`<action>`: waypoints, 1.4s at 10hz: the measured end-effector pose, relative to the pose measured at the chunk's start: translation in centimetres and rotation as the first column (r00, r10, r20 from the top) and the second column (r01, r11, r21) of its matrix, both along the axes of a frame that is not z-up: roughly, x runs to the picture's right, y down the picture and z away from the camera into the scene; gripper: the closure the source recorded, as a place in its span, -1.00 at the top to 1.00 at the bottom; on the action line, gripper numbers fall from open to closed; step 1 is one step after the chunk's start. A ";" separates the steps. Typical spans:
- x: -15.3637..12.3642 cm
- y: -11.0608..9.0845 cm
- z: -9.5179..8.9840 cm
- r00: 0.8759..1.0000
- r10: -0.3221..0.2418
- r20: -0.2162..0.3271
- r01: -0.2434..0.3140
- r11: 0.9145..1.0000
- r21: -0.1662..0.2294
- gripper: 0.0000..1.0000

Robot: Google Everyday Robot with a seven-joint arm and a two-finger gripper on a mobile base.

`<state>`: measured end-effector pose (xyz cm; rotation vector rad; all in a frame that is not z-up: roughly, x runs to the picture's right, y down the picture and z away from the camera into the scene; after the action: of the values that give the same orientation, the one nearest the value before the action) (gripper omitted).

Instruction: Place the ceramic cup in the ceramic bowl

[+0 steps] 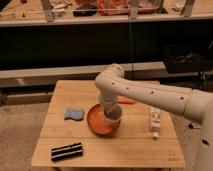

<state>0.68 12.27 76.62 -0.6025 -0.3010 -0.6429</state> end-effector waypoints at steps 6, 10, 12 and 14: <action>-0.1 -0.2 0.2 0.999 -0.005 0.036 0.005 1.000 0.008 -0.90; -0.1 -0.3 0.3 0.998 -0.008 0.058 0.007 1.000 0.012 -0.90; -0.2 -0.4 0.3 0.998 -0.009 0.070 0.008 1.000 0.014 -0.90; -0.2 -0.4 0.4 0.997 -0.010 0.079 0.009 1.000 0.015 -0.90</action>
<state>0.50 11.90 77.01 -0.5653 -0.3672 -0.6788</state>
